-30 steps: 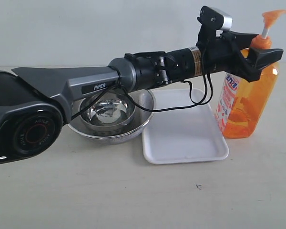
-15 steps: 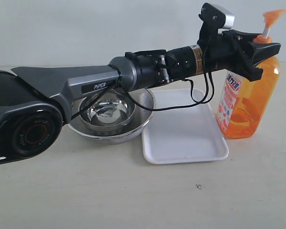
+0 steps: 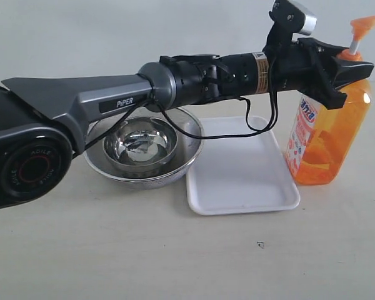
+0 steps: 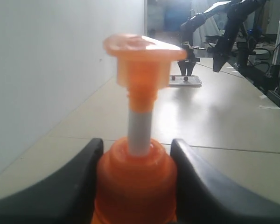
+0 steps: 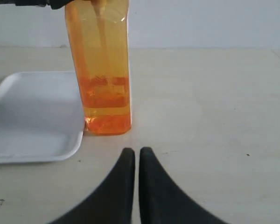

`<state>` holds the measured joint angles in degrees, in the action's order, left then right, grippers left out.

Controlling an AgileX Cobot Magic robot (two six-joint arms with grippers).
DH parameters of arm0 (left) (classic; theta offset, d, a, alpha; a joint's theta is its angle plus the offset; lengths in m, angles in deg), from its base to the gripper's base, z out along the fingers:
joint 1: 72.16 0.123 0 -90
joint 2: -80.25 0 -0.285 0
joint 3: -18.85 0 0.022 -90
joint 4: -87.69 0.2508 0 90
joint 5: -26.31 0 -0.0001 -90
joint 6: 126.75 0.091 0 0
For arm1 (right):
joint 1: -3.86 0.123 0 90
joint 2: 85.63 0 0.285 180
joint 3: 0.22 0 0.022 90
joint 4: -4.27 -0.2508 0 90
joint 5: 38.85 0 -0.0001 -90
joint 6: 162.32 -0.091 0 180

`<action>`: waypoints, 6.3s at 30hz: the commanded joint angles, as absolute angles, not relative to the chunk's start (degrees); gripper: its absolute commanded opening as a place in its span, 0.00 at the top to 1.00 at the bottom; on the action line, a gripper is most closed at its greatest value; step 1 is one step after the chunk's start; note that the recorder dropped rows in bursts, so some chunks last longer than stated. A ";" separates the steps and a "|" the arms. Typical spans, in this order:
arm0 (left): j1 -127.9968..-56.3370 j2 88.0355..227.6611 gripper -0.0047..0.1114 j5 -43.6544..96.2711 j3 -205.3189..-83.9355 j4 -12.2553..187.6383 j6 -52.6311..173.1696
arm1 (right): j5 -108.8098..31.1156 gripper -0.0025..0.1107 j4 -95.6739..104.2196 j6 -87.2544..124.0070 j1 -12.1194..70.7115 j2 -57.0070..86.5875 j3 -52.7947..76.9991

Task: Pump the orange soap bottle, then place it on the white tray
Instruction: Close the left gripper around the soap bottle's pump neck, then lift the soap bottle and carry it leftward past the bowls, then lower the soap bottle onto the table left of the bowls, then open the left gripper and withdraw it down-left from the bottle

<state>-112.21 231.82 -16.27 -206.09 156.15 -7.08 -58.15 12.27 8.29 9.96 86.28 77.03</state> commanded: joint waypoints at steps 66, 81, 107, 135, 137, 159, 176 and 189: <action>-65.41 159.13 0.92 -36.76 -142.48 170.65 -18.80 | -57.91 0.98 12.35 8.58 9.68 86.59 77.00; -50.69 159.09 0.92 -43.65 -133.44 164.40 -12.19 | -57.91 0.98 12.35 8.58 9.68 86.59 77.00; -50.69 170.17 0.92 -43.65 -129.82 168.11 -2.57 | -57.91 0.98 12.35 8.58 9.68 86.59 77.00; -54.72 184.19 0.92 -43.65 -129.82 170.12 9.03 | -57.91 0.98 12.35 8.58 9.68 86.59 77.00; -54.72 184.43 0.92 -43.65 -129.82 170.01 9.20 | -57.91 0.98 12.35 8.58 9.68 86.59 77.00; -50.64 181.97 0.38 -43.65 -129.82 172.92 0.20 | -57.91 0.98 12.35 8.58 9.68 86.59 77.00; -47.10 167.52 0.40 -43.65 -129.82 181.19 -23.89 | -57.91 0.98 12.35 8.58 9.68 86.59 77.00; -56.24 147.35 0.92 -43.65 -116.44 178.96 -33.43 | -57.91 0.98 12.35 8.58 9.68 86.59 77.00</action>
